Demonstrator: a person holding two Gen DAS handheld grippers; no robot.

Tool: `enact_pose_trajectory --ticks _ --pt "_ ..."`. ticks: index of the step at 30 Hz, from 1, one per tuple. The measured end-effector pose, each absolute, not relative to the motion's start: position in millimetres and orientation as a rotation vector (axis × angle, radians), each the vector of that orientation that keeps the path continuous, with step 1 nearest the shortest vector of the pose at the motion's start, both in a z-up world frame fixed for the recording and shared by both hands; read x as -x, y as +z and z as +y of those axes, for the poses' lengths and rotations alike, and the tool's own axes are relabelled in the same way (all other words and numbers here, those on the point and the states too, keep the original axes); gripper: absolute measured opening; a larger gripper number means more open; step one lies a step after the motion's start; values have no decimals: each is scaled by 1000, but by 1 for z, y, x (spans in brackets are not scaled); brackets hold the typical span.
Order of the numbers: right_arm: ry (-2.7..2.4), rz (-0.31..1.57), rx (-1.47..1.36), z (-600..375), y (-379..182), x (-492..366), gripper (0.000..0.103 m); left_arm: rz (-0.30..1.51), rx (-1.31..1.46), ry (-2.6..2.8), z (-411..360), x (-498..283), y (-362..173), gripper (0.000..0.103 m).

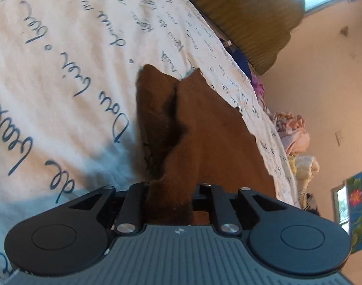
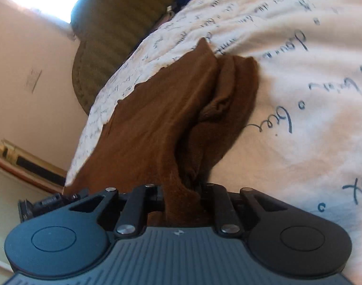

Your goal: Fold small clothes

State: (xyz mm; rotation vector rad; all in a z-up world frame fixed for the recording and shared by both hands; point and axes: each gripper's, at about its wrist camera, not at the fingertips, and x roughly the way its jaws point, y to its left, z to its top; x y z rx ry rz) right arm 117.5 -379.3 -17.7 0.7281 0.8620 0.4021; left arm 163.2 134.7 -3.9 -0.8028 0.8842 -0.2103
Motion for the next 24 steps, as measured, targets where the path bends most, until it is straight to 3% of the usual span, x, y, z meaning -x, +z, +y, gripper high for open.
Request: enact_pose_trajectory --ticks 7,11,16,17,18,19,20,22,24 --pt "462 805 -667 -399 21 -76 14 835 755 -300 150 -105 36 16" --pt "480 886 -665 -398 7 -42 15 866 720 -307 155 -66 31 17" --pt "425 895 -720 -405 -13 -30 31 902 620 -273 160 -52 17 26" --pt "387 874 -729 -412 -6 -28 36 868 578 -249 162 -47 31 35" --pt "339 827 -706 -422 5 -24 51 814 532 -228 164 -42 46 41" --pt "298 767 -662 -427 17 -20 72 738 486 -207 165 -37 63 59" --pt "268 699 -617 -432 30 -19 79 662 432 -187 164 -35 80 78" --pt "275 624 -561 -437 50 -34 82 551 297 -153 149 -46 106 96" --pt "318 641 -509 -428 63 -70 81 539 175 -162 124 -80 116 95"
